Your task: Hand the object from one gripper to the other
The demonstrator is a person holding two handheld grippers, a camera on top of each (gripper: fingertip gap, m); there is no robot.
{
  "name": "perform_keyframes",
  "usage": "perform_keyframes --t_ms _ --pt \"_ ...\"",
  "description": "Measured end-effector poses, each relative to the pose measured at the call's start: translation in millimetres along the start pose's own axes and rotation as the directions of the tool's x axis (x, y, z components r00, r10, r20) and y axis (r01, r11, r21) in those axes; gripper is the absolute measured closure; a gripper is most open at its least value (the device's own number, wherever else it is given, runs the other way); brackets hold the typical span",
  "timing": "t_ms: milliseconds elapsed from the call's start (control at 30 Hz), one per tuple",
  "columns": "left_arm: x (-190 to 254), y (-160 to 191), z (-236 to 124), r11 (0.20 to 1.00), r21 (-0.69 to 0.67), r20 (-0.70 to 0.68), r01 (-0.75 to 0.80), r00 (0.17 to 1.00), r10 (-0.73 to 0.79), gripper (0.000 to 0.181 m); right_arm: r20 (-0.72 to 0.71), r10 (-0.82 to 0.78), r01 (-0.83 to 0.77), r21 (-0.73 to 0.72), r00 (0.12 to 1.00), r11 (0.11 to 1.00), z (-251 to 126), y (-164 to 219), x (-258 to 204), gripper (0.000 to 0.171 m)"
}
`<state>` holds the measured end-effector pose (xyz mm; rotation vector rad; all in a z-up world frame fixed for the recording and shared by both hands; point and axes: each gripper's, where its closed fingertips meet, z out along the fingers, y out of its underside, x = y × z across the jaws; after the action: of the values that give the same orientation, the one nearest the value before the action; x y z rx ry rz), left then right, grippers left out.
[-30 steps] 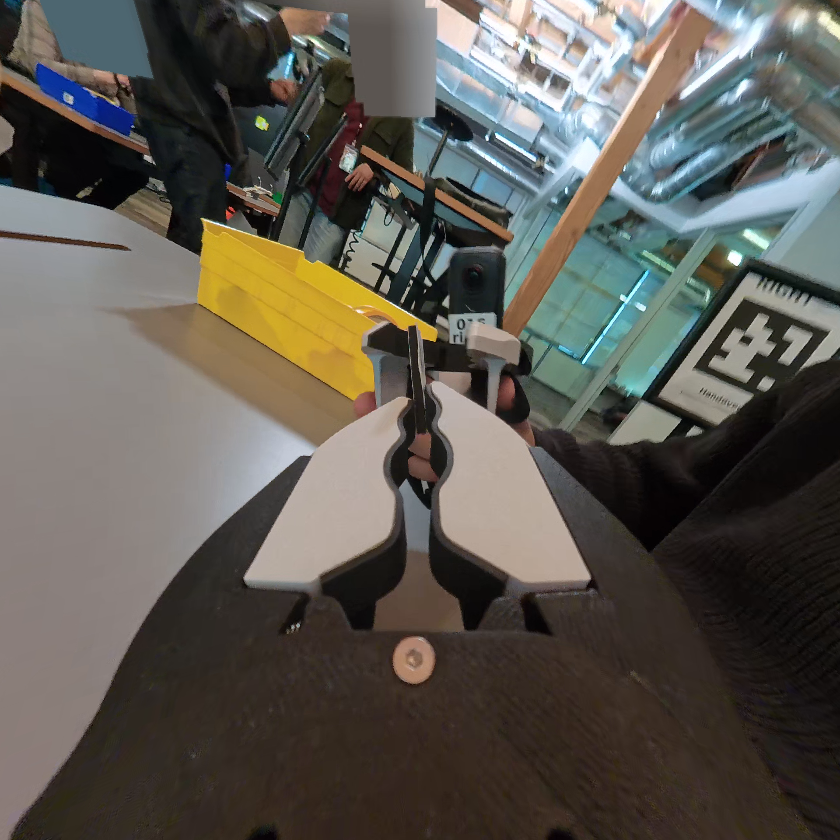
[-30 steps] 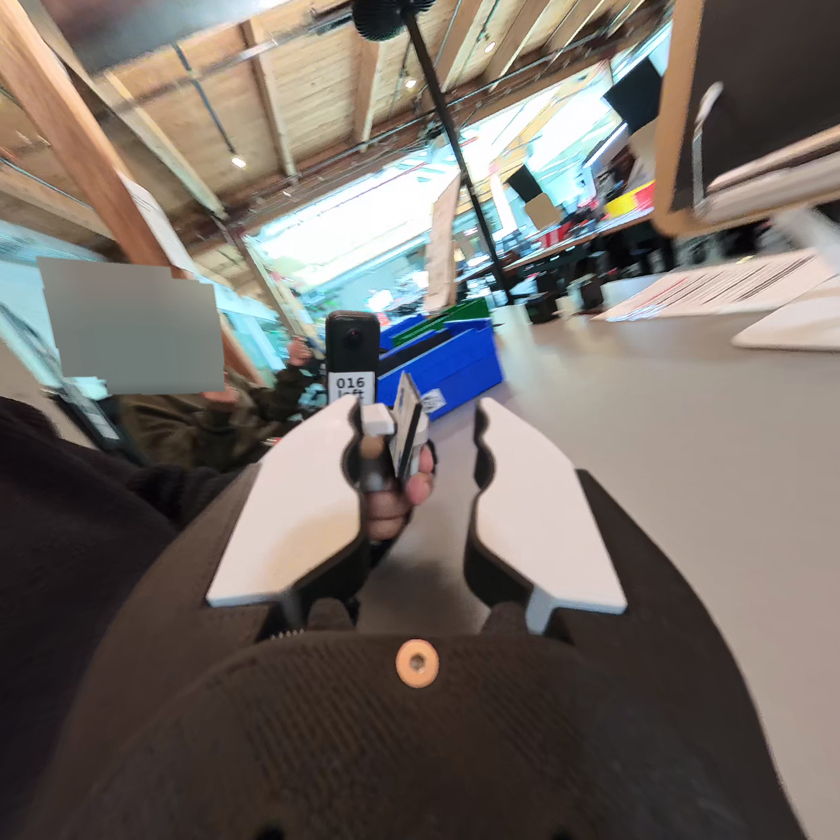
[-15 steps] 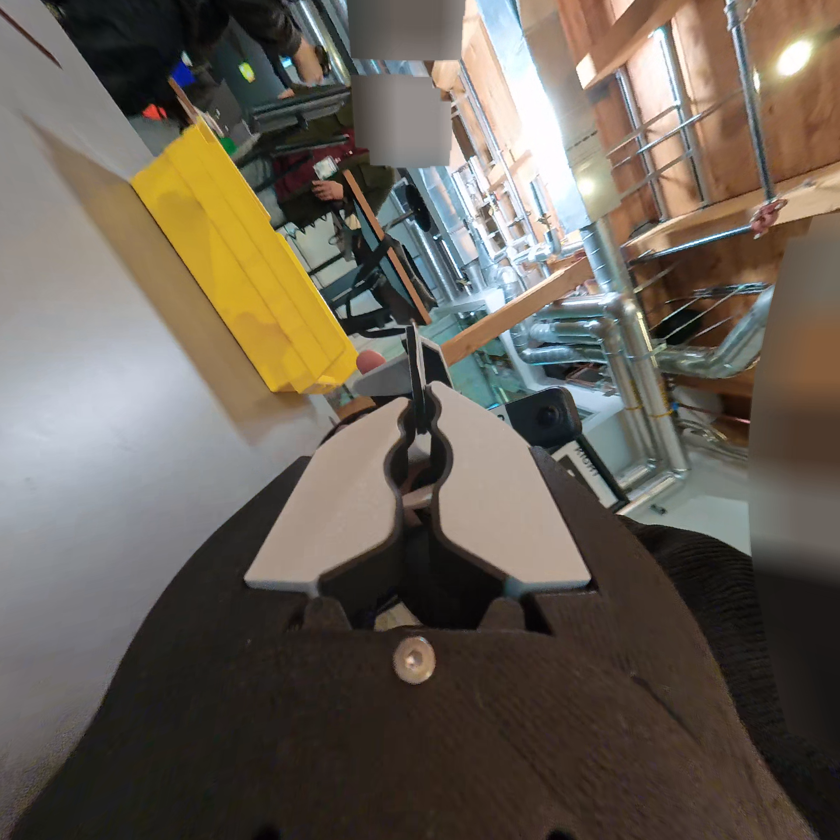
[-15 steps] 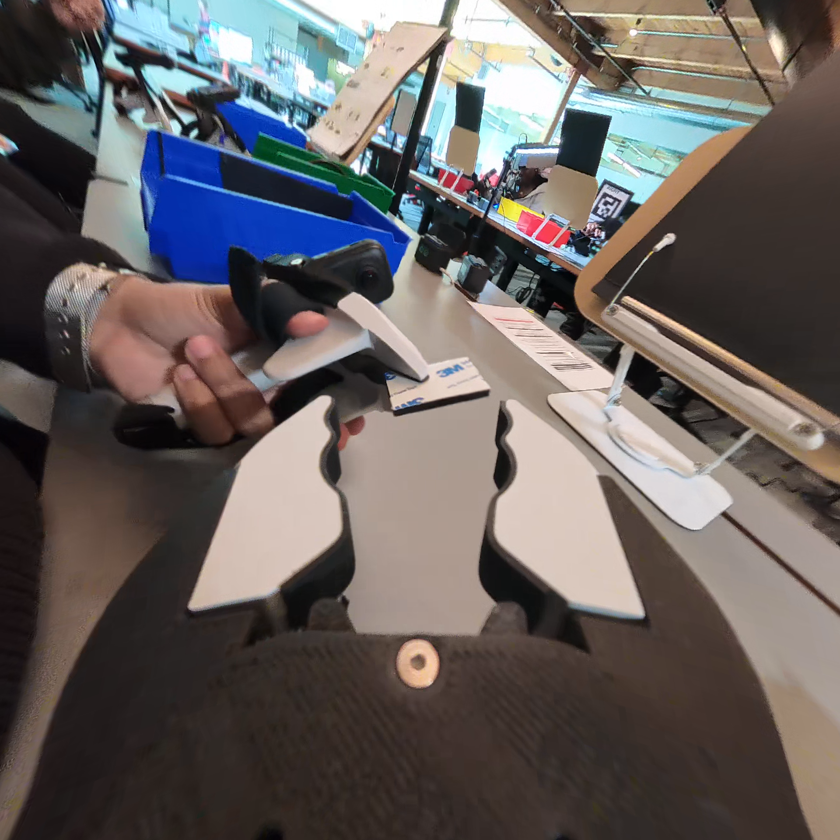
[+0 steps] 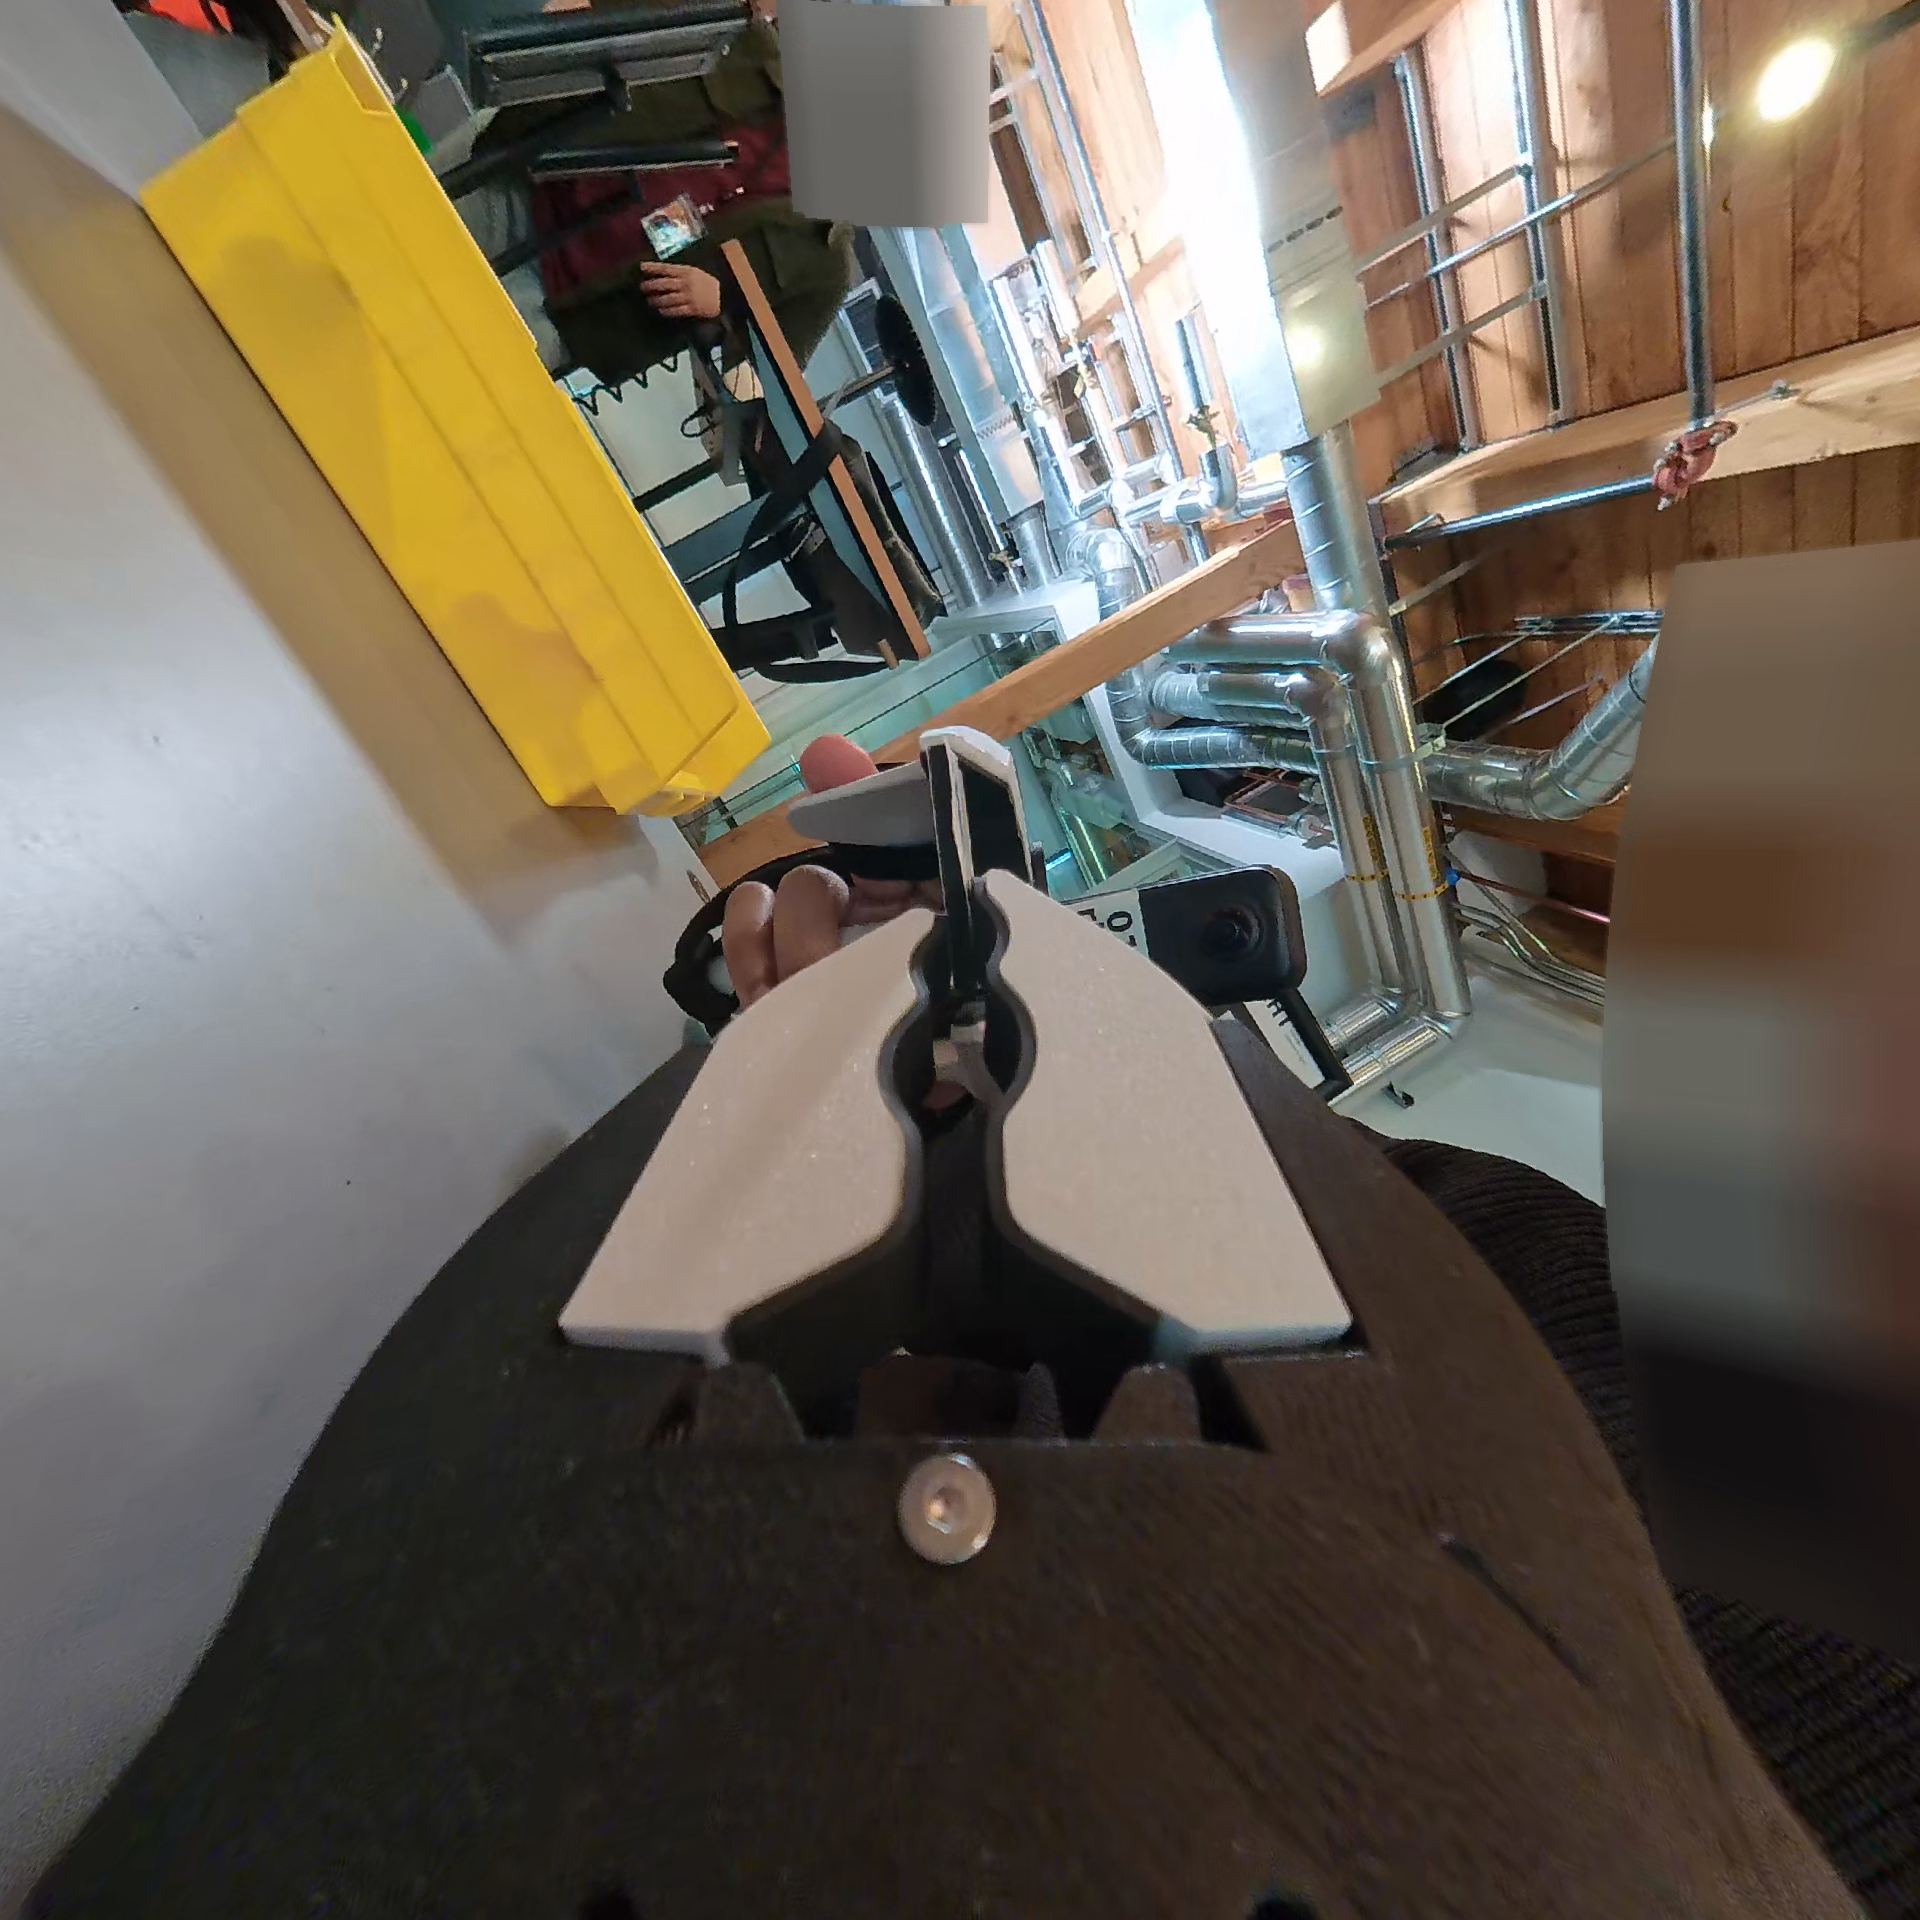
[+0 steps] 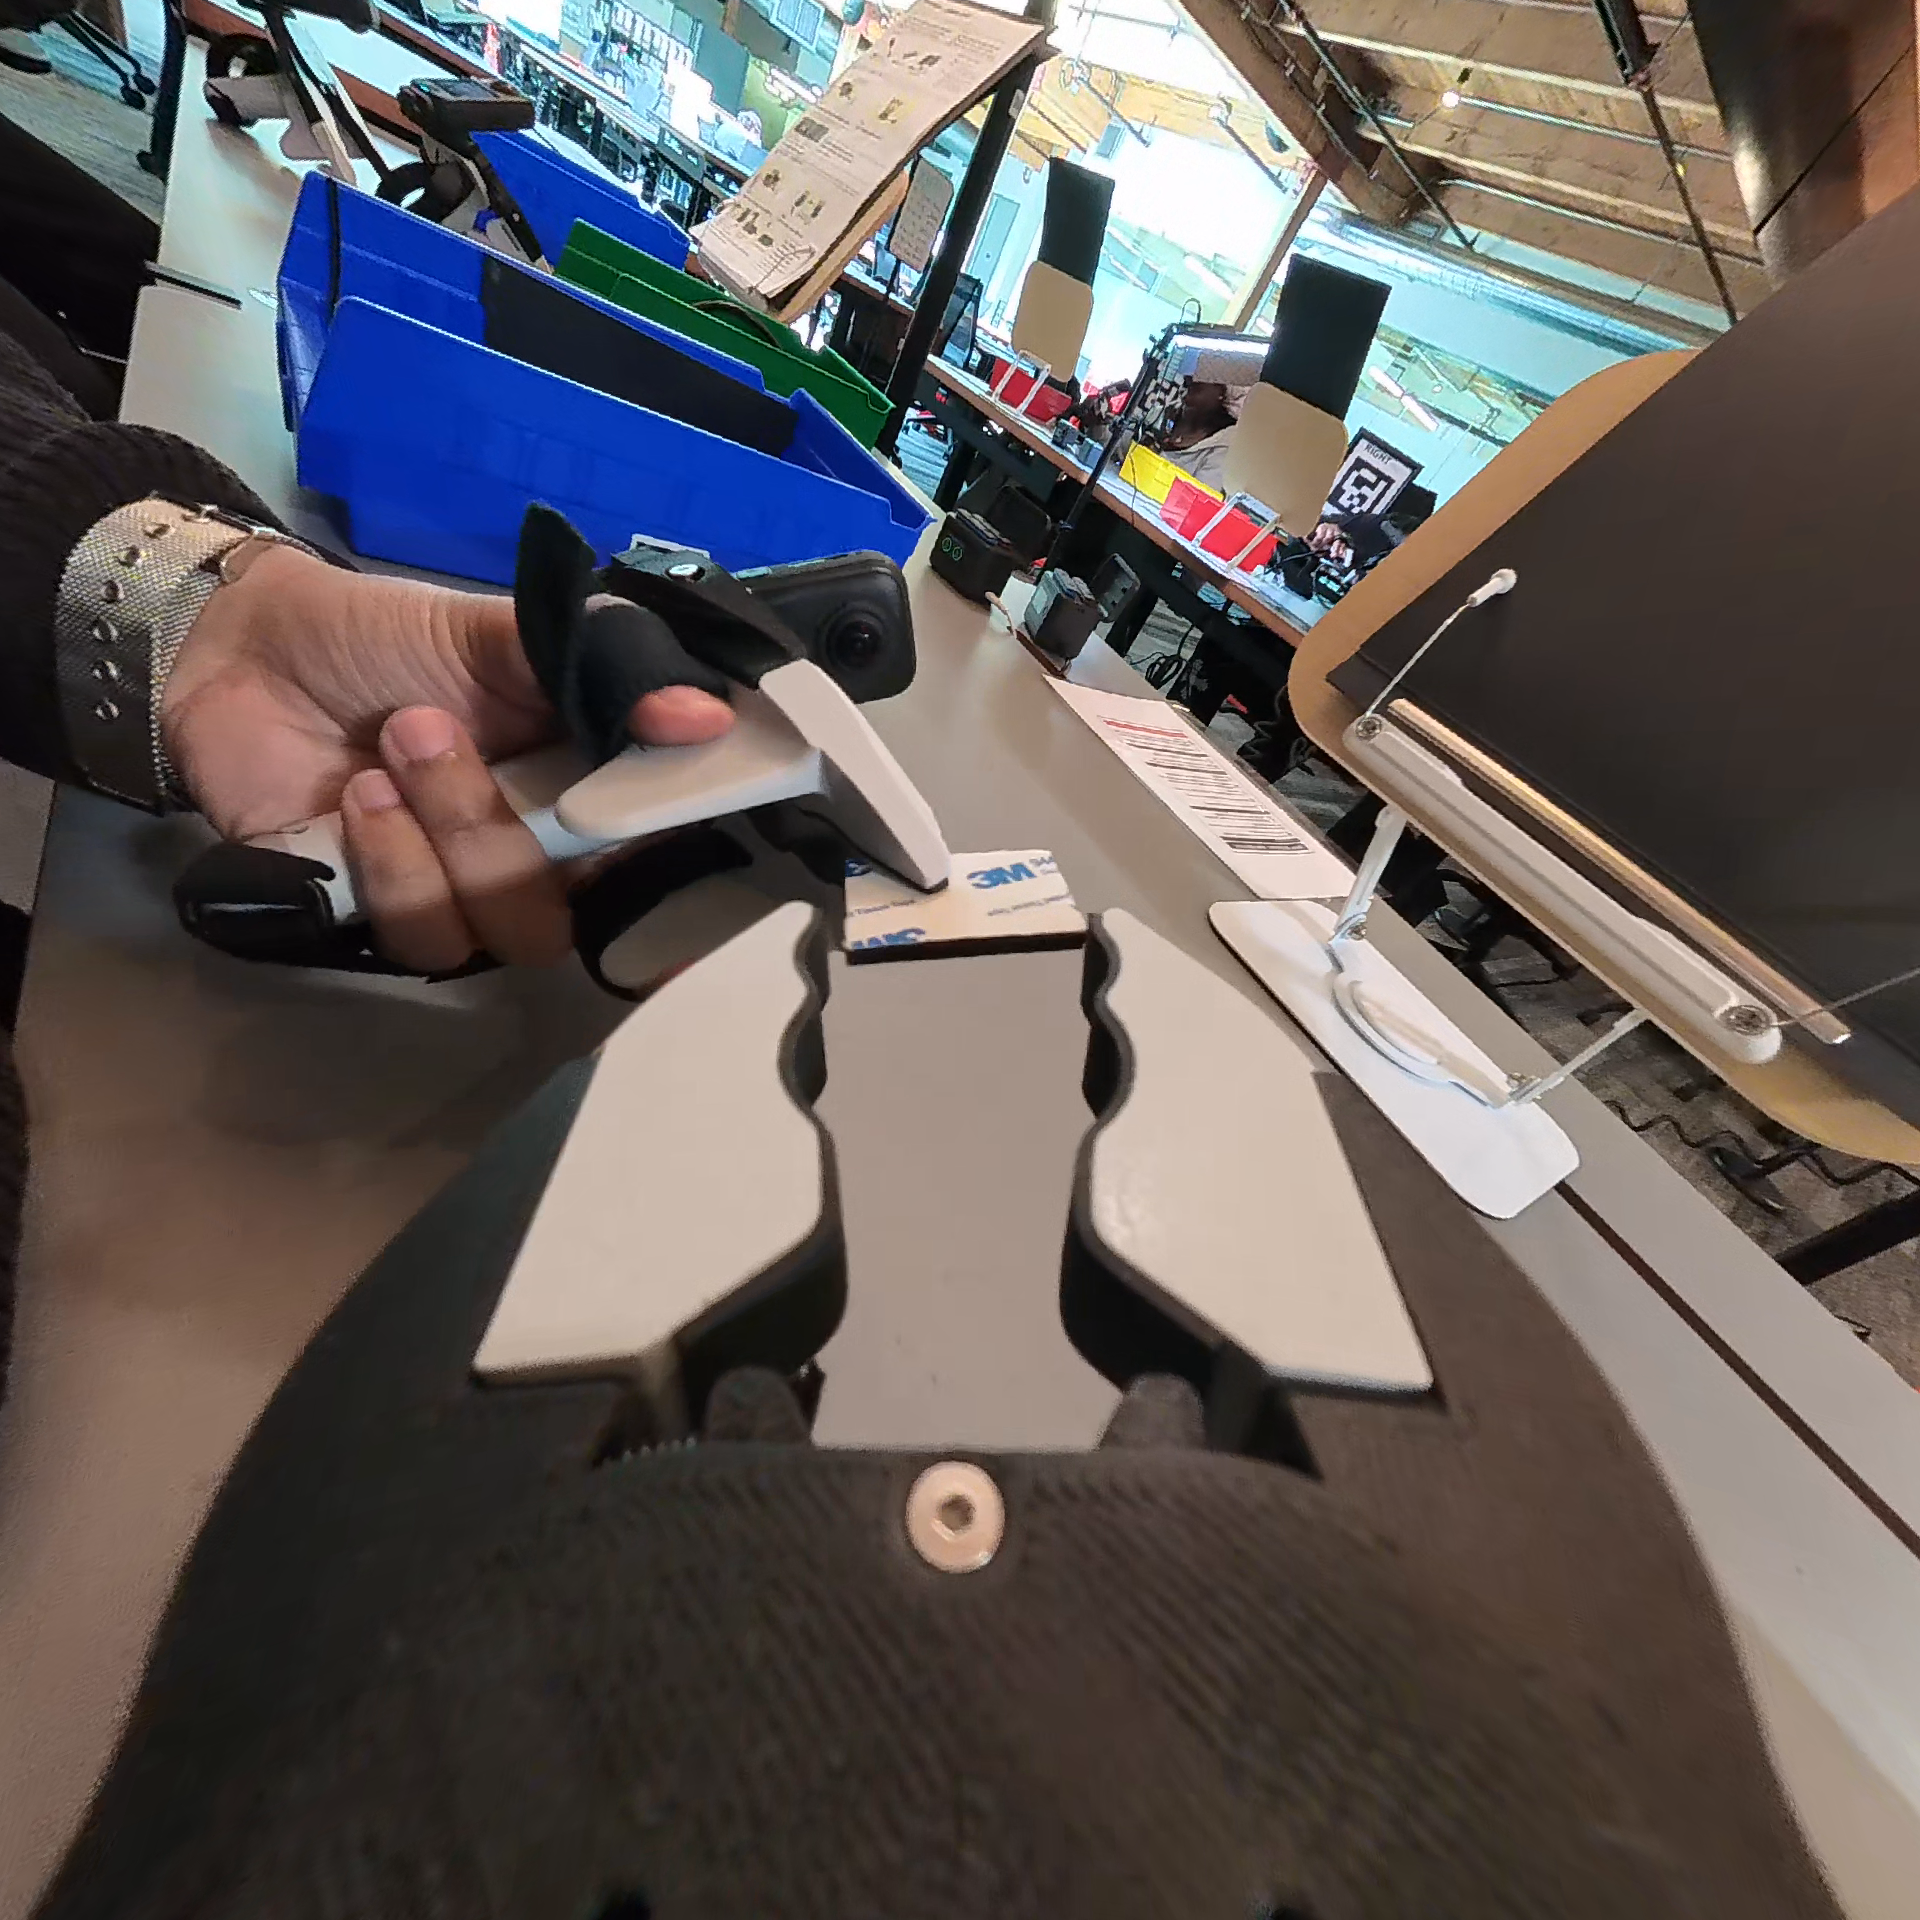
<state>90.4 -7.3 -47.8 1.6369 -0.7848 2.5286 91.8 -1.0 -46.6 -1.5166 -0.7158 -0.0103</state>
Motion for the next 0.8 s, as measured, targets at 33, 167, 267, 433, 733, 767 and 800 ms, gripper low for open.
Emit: perform_keyframes --t_ms 33,167,267,433,733,767,800 --pt "-0.1 0.4 0.0 1.0 -0.003 -0.001 0.001 1.0 -0.001 0.176 -0.004 -0.001 0.001 0.001 1.0 1.0 -0.6 -0.1 1.1 0.126" --pt "-0.3 1.4 0.2 1.0 -0.011 -0.002 0.002 1.0 -0.002 0.176 -0.001 -0.001 0.001 0.002 1.0 1.0 -1.2 -0.2 1.3 0.127" --pt "-0.3 1.7 0.3 1.0 -0.013 -0.003 -0.004 1.0 0.004 0.176 -0.002 -0.008 0.008 0.0 1.0 1.0 -0.9 -1.5 0.7 0.128" --pt "-3.1 2.9 3.3 0.989 -0.038 0.068 -0.145 0.987 0.147 0.161 -0.007 -0.005 0.005 -0.004 1.0 1.0 0.2 -2.5 1.4 0.128" --pt "-34.1 -9.8 -7.1 0.904 -0.132 0.4 -0.407 0.812 0.424 0.119 -0.055 -0.035 0.023 -0.207 0.998 0.978 3.9 25.4 5.6 0.128" --pt "-37.1 -12.0 -10.0 0.894 -0.15 0.434 -0.423 0.784 0.444 0.12 -0.055 -0.058 0.043 -0.238 0.997 0.97 4.5 29.3 4.8 0.128" --pt "-40.3 -14.2 -12.9 0.882 -0.171 0.468 -0.439 0.752 0.464 0.12 -0.055 -0.085 0.067 -0.27 0.995 0.96 5.2 33.5 3.6 0.128"
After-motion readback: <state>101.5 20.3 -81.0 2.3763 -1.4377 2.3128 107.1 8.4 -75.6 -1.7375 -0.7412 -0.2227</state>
